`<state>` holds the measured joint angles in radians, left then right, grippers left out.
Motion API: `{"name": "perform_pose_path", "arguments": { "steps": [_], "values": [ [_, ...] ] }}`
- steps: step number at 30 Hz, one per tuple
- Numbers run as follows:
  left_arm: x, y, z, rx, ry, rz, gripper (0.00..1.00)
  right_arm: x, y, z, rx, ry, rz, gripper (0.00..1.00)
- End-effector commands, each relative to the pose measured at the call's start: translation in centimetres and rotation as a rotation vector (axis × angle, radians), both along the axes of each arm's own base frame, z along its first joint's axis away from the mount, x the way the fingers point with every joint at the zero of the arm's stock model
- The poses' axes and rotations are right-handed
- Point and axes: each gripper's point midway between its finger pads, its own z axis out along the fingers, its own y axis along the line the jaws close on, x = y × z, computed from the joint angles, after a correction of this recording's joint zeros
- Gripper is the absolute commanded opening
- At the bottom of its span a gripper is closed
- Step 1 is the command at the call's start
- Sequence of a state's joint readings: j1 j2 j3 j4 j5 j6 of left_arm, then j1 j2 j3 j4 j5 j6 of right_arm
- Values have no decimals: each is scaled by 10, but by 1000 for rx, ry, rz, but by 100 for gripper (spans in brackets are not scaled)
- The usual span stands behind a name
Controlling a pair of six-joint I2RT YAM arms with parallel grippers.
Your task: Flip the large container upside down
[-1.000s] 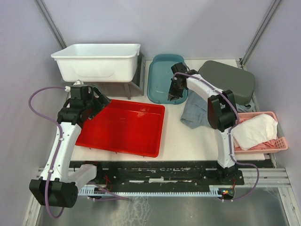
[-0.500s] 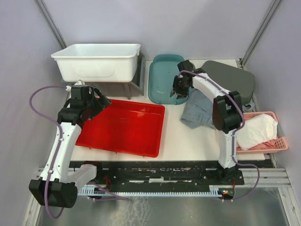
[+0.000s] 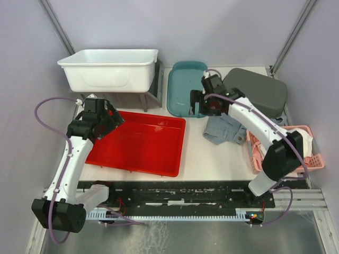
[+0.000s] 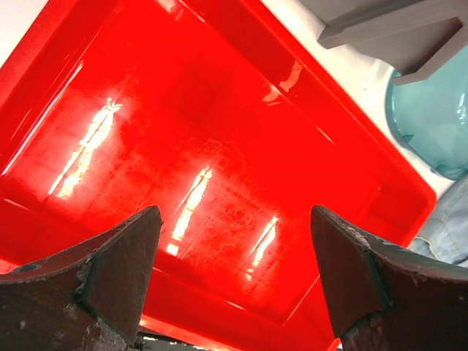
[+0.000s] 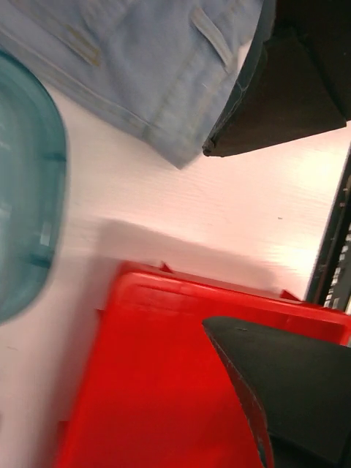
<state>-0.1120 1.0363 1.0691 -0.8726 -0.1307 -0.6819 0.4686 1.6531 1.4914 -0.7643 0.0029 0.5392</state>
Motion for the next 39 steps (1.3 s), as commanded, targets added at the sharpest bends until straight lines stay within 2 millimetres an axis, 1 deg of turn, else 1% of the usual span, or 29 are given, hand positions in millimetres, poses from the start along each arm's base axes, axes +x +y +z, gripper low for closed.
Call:
{"name": "perform_pose_path", "arguments": {
  "steps": [1,4,7,11,13,15,16,17,18,20,22,25,26,28,31,34,37,39],
  "values": [
    [-4,11,-1,76,18,15,90,-45,3,-7,-78,4,47,99],
    [-5,9,-6,70,27,23,89,-67,16,-27,2,84,44,99],
    [-5,7,-11,70,40,21,90,-85,42,-34,30,99,87,99],
    [-4,4,-12,57,36,15,89,-97,67,-49,-3,120,87,99],
    [-3,1,-13,47,36,12,89,-101,81,-62,-22,132,91,99],
    [-3,-1,-13,37,34,9,89,-107,90,-76,-55,158,94,99],
    [-2,-2,-12,33,33,6,89,-111,88,-88,-95,188,90,99],
    [-2,-3,-12,31,32,5,90,-113,84,-93,-127,208,76,99],
    [-2,-3,-11,30,30,3,89,-116,75,-100,-175,231,61,99],
    [-2,-4,-8,31,22,0,89,-114,53,-106,-274,234,30,99],
    [-2,-4,-5,31,11,0,89,-114,26,-109,-341,231,-9,99],
    [-1,-4,-1,35,2,-5,89,-113,-9,-104,-381,215,-59,99],
    [-1,-4,2,36,-2,-9,89,-112,-16,-101,-382,207,-56,99],
    [0,-6,6,35,-10,-17,90,-109,-20,-85,-370,167,-26,99],
    [2,-9,16,34,-32,-33,89,-104,-9,-53,-307,95,62,99],
    [3,-12,27,35,-55,-42,90,-98,9,-19,-207,0,147,99],
    [4,-15,38,36,-81,-43,90,-97,36,8,-98,-100,264,96],
    [3,-17,42,36,-93,-42,90,-101,55,22,-61,-164,342,95]
  ]
}}
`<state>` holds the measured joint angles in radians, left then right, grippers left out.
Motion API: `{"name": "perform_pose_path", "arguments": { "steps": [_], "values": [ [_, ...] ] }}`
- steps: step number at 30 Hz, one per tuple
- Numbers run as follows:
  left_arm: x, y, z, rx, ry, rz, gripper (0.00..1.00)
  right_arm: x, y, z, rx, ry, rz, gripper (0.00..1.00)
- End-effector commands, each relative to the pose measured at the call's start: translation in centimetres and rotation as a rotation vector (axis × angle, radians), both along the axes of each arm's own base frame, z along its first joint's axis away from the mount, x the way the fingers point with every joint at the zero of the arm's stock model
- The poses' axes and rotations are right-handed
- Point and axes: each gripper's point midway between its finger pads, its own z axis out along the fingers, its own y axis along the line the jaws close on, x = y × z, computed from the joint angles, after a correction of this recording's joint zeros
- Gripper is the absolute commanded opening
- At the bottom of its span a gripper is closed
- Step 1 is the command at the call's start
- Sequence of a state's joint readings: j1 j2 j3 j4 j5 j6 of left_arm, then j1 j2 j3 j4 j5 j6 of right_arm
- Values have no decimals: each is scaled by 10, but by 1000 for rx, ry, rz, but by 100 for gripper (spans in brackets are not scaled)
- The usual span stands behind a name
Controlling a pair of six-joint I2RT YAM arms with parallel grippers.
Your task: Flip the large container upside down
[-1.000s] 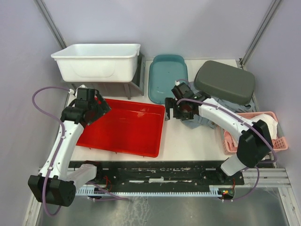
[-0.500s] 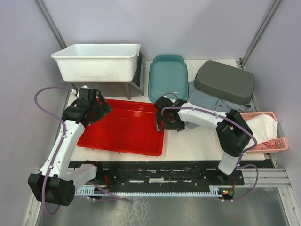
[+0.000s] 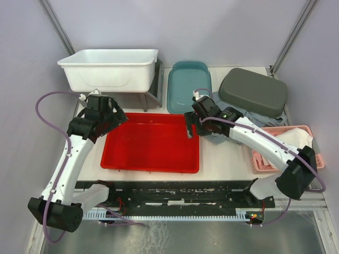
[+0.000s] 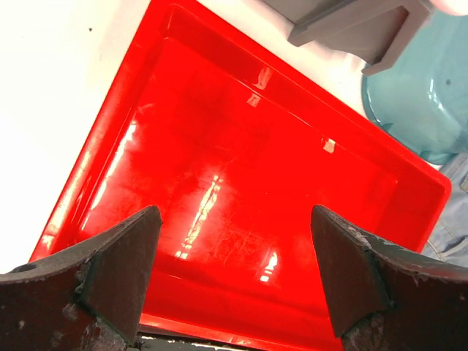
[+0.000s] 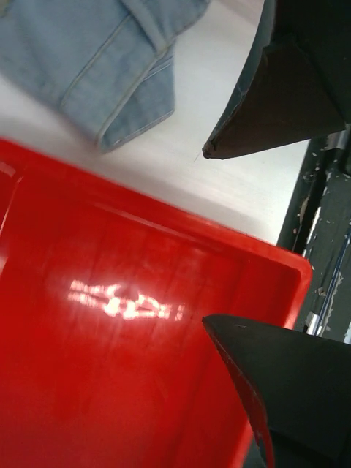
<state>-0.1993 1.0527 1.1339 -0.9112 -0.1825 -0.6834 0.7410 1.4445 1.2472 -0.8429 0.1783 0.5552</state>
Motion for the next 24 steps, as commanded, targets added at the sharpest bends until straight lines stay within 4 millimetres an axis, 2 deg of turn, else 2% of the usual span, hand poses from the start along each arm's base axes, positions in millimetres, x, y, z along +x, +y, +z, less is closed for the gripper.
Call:
{"name": "perform_pose_path", "arguments": {
  "steps": [1,5,8,10,14,19,24],
  "values": [
    [2,-3,28,-1,-78,5,90,2,52,50,130,-176,234,95],
    [2,-2,29,7,-74,11,91,-25,95,60,91,-270,469,99],
    [0,3,31,27,-68,26,91,-51,120,55,21,-342,624,99],
    [-3,7,33,43,-67,41,92,-66,131,47,27,-327,679,99],
    [-11,18,36,71,-79,81,93,-94,142,26,77,-220,821,99],
    [-17,27,38,88,-104,122,100,-114,140,-4,18,-180,909,99],
    [-16,22,36,56,-94,123,99,-135,142,-25,-5,-168,1004,99]
  ]
}}
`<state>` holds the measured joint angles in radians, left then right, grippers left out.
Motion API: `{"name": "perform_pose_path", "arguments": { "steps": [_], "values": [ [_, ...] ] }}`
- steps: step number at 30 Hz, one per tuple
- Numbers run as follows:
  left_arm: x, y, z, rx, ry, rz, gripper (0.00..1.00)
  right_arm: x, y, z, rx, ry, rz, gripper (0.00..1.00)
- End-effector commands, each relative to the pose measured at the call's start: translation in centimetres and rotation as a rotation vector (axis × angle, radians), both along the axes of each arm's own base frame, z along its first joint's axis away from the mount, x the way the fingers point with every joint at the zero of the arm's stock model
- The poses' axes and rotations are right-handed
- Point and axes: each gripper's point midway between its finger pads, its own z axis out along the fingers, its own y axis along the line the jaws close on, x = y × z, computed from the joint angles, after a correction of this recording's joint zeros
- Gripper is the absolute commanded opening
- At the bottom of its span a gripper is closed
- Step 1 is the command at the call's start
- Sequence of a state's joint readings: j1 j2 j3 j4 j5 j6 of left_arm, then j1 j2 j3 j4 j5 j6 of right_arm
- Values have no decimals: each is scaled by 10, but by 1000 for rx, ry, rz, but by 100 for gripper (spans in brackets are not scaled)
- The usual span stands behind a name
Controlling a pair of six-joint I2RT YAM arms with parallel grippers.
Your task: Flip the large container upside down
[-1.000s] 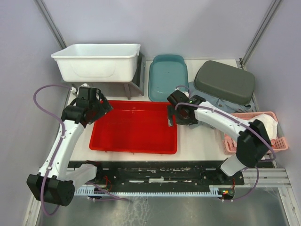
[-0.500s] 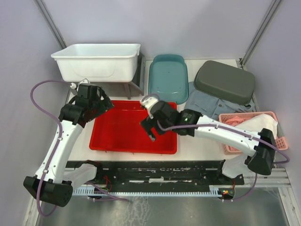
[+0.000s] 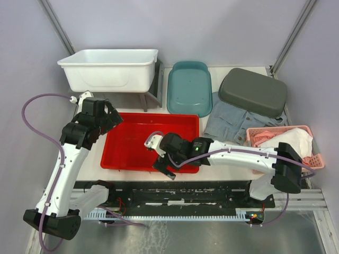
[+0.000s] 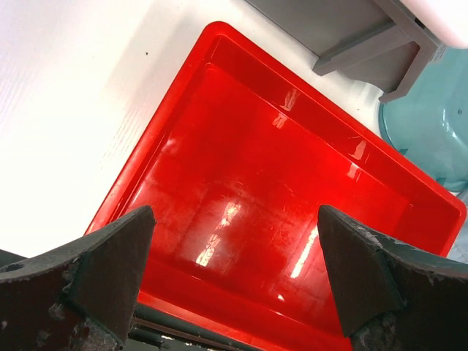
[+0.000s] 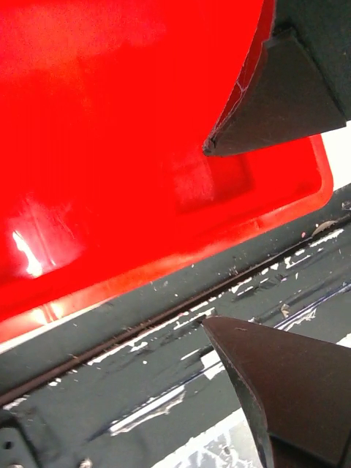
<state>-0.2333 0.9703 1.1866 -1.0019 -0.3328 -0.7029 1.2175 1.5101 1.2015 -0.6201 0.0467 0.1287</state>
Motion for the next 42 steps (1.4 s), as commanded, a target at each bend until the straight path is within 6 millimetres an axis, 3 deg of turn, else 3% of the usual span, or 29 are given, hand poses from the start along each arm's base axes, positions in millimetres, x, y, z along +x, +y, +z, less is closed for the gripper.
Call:
{"name": "perform_pose_path", "arguments": {
  "steps": [1,6,13,19,22,25,28,31,33,37,38,42],
  "values": [
    [3,-3,6,-36,-21,28,99,-18,13,-12,21,-11,124,99],
    [3,-15,-3,-75,24,-21,99,-30,20,-26,54,7,203,99],
    [2,-16,-9,-84,43,-17,99,-32,21,-47,-1,-9,281,99],
    [5,-19,-12,-97,46,-18,99,-17,30,-62,-28,-105,304,99],
    [7,-21,-13,-105,48,-17,99,-13,38,-77,-43,-115,311,84],
    [9,-21,-9,-108,39,-16,99,-12,41,-81,-67,-102,316,55],
    [12,-21,-1,-104,24,-18,99,-12,38,-57,-50,-116,314,34],
    [17,-27,18,-122,-4,-46,99,-17,32,-9,10,-132,340,22],
    [26,-37,55,-160,-72,-91,99,-26,25,31,46,-80,369,2],
    [38,-53,115,-228,-208,-165,99,-38,22,85,136,78,379,2],
    [39,-57,140,-247,-270,-183,99,-37,21,97,155,132,369,2],
    [40,-68,207,-326,-468,-240,99,-42,23,146,295,407,352,2]
  ]
}}
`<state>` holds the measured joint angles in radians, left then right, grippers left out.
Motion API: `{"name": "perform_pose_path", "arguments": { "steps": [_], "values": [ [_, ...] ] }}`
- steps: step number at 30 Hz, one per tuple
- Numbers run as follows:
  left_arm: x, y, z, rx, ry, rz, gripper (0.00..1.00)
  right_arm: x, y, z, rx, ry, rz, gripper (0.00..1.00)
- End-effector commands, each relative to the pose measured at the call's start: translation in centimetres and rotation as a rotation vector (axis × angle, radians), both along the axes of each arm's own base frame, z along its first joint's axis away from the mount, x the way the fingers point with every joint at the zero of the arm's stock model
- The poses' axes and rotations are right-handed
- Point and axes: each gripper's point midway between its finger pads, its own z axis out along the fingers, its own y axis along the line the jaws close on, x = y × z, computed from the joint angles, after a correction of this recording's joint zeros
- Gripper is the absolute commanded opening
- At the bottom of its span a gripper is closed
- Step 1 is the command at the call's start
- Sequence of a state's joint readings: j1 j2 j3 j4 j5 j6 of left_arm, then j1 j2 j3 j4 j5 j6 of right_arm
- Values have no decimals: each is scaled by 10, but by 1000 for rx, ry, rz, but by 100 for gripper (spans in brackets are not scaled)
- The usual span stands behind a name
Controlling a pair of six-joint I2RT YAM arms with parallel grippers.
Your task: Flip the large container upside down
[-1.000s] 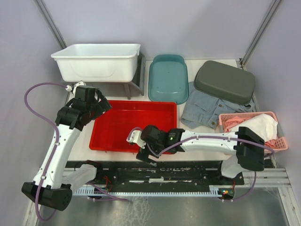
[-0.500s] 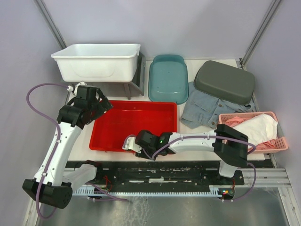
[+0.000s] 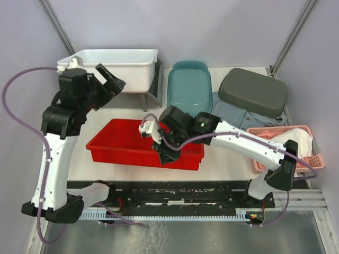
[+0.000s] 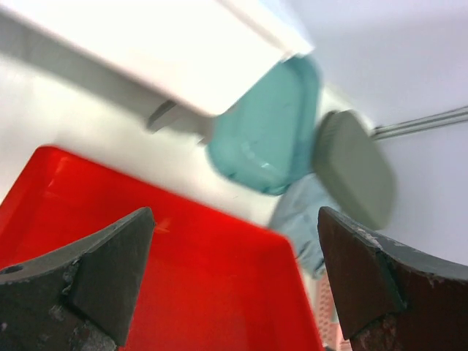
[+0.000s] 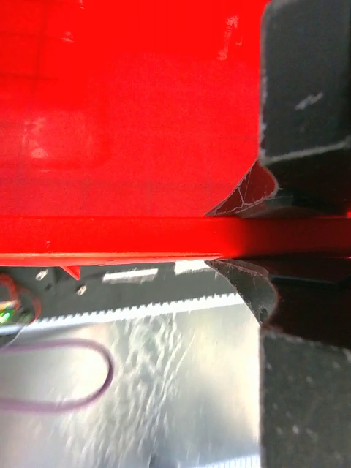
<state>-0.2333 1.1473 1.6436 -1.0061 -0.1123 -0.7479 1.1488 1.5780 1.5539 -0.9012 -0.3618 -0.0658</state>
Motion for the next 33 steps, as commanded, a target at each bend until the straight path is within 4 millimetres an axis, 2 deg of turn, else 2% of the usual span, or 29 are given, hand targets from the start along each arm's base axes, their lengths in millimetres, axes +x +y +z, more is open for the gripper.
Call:
{"name": "perform_pose_path", "arguments": {
  "steps": [1,3,6,8,13,17,20,24,27,29,30,32,33],
  "values": [
    [-3,-18,92,-124,-277,-81,99,-11,2,77,170,315,10,2],
    [-7,-19,118,-154,-357,-94,99,-13,6,100,206,477,-2,2],
    [-14,-19,149,-181,-456,-100,99,-17,11,116,197,651,-6,2],
    [-16,-17,161,-186,-494,-96,99,-24,14,127,205,756,16,2],
    [-16,-15,168,-183,-510,-88,99,-33,19,152,249,923,56,2],
    [-12,-16,159,-176,-482,-83,99,-19,27,153,252,1065,-21,2],
    [-8,-15,152,-168,-464,-74,99,2,32,128,215,1146,-125,2],
    [-2,-18,140,-168,-427,-79,99,34,33,73,136,1219,-267,2],
    [1,-20,132,-167,-399,-82,99,62,26,39,99,1232,-361,2],
    [2,-19,129,-164,-391,-79,99,78,14,14,30,1224,-442,2],
    [3,-19,127,-161,-388,-76,99,84,7,6,-4,1207,-460,5],
    [4,-18,124,-156,-381,-71,99,101,-1,-10,-42,1169,-486,18],
    [4,-18,123,-154,-378,-69,99,110,-4,-21,-63,1143,-524,20]
  ]
}}
